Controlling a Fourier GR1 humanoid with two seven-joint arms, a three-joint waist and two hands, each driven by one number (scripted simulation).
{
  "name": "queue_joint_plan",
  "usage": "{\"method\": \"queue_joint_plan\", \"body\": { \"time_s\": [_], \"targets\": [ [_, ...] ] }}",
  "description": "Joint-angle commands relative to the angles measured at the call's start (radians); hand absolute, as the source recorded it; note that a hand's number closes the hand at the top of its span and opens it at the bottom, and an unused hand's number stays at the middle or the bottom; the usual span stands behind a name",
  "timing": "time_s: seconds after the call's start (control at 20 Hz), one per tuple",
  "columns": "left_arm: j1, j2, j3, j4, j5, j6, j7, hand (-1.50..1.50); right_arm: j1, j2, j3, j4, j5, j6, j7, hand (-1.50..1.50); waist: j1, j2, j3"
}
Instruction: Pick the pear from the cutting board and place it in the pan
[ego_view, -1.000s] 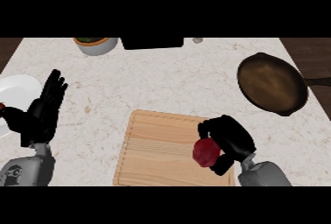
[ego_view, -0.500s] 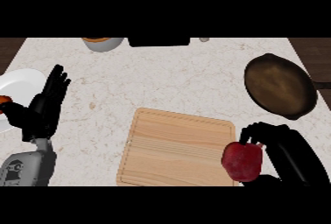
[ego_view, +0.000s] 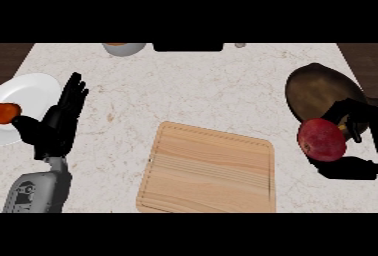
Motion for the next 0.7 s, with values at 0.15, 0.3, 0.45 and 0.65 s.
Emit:
{"method": "queue_joint_plan", "body": {
  "time_s": [0.15, 0.3, 0.45, 0.65],
  "targets": [
    [-0.042, 0.002, -0.011, -0.035, 0.009, -0.009, 0.057, 0.00, -0.246, -0.139, -0.156, 0.503, 0.036, -0.156, -0.180, 1.50, 0.029, 0.007, 0.002],
    [-0.001, 0.001, -0.013, -0.016, 0.008, -0.025, -0.002, 0.00, -0.291, -0.247, -0.197, 0.699, 0.081, -0.216, -0.307, 1.50, 0.036, 0.010, 0.002],
    [-0.012, -0.012, -0.030, -0.041, -0.010, -0.002, 0.029, 0.00, -0.329, -0.256, -0.187, 0.876, 0.173, -0.387, -0.403, 1.50, 0.044, 0.012, 0.003],
    [-0.053, 0.006, -0.009, -0.007, 0.022, -0.036, 0.014, 0.00, -0.489, -0.320, -0.226, 1.154, 0.179, -0.459, -0.472, 1.50, 0.065, 0.022, 0.004]
  ]
}}
